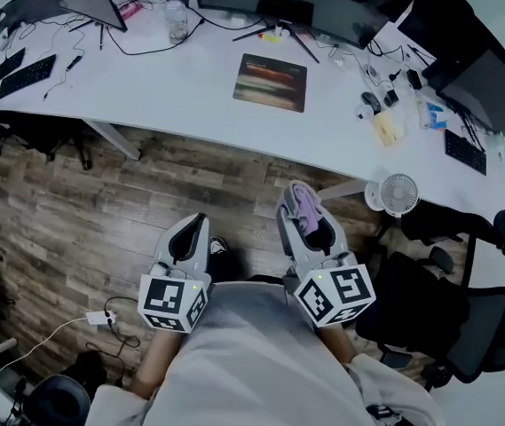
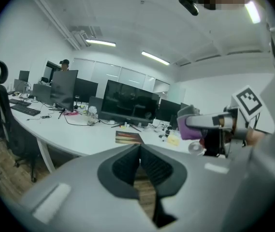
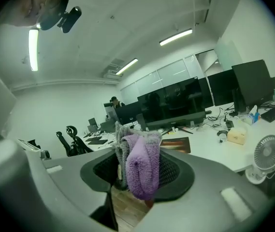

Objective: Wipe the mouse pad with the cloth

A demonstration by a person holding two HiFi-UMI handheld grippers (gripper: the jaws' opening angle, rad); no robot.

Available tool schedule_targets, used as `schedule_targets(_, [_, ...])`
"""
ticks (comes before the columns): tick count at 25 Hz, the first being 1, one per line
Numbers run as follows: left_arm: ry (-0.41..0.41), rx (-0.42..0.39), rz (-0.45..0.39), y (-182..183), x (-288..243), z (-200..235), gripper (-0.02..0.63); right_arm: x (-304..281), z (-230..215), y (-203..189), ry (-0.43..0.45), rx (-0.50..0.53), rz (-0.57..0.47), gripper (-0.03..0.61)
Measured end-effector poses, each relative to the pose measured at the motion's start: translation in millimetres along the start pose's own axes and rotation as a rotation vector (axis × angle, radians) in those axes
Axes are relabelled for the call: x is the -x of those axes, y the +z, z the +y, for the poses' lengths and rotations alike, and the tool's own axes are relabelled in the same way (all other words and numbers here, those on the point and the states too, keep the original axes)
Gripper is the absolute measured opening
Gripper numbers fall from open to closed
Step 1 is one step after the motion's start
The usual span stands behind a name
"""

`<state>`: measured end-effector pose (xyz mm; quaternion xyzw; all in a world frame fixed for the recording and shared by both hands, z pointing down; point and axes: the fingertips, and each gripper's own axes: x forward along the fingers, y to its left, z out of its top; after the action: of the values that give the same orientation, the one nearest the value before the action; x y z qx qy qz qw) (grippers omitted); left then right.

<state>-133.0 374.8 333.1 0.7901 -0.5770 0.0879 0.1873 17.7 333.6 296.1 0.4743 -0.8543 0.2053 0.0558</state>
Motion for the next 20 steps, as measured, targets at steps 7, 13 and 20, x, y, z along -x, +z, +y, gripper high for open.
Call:
schedule_targets(7, [-0.044, 0.006, 0.006, 12.5, -28.8, 30.4, 0.0, -33.8, 6.4, 18.6, -0.015, -0.004, 0.003, 0.186])
schedule_targets(13, [-0.139, 0.02, 0.036, 12.8, -56.6, 29.3, 0.0, -56.5, -2.3, 17.1, 0.002, -0.025, 0.017, 0.182])
schedule_targets(20, [-0.161, -0.038, 0.038, 38.4, -117.7, 37.1, 0.0, -111.6, -33.7, 29.6, 0.047, -0.019, 0.028, 0.196])
